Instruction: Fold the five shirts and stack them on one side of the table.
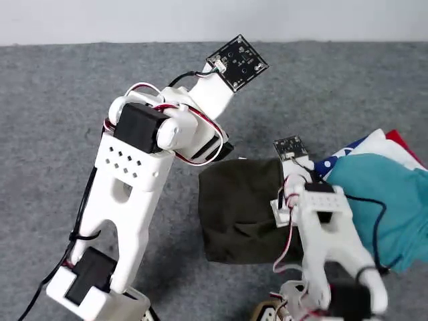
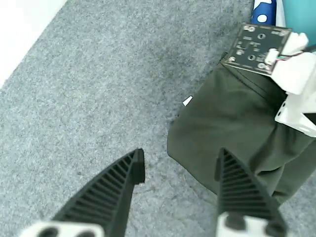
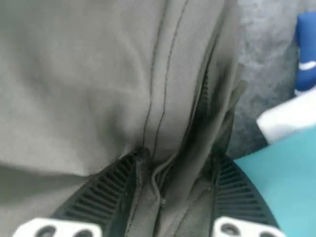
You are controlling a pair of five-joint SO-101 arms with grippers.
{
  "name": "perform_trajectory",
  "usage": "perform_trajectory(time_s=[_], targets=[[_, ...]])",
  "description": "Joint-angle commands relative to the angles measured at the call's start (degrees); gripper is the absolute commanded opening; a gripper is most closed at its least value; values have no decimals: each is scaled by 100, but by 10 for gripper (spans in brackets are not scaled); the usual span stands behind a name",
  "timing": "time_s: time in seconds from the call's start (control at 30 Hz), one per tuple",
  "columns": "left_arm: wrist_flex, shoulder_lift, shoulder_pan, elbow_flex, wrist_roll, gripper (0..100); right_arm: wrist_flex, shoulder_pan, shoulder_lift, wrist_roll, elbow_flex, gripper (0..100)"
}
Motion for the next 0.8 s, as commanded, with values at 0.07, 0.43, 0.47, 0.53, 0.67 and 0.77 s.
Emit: perform_trajectory(time_s=[0.07, 0.43, 0.47, 0.53, 0.67, 0.77], targets=[[88, -202, -44, -22, -62, 235, 321, -426, 831, -18, -404, 9], [88, -220, -149, 233, -70, 235, 1727, -435, -848, -26, -1758, 9], [88, -246, -211, 259, -70, 235, 1842, -409, -1077, -18, -1987, 9], [88, -264, -308, 259, -70, 235, 1947, -180, -1499, -9, -2321, 9], [88, -264, -378, 259, -53, 235, 1947, 681, -1780, -9, -2734, 9], [88, -264, -352, 259, -53, 235, 1930, 1473, -1701, -9, -2998, 9]])
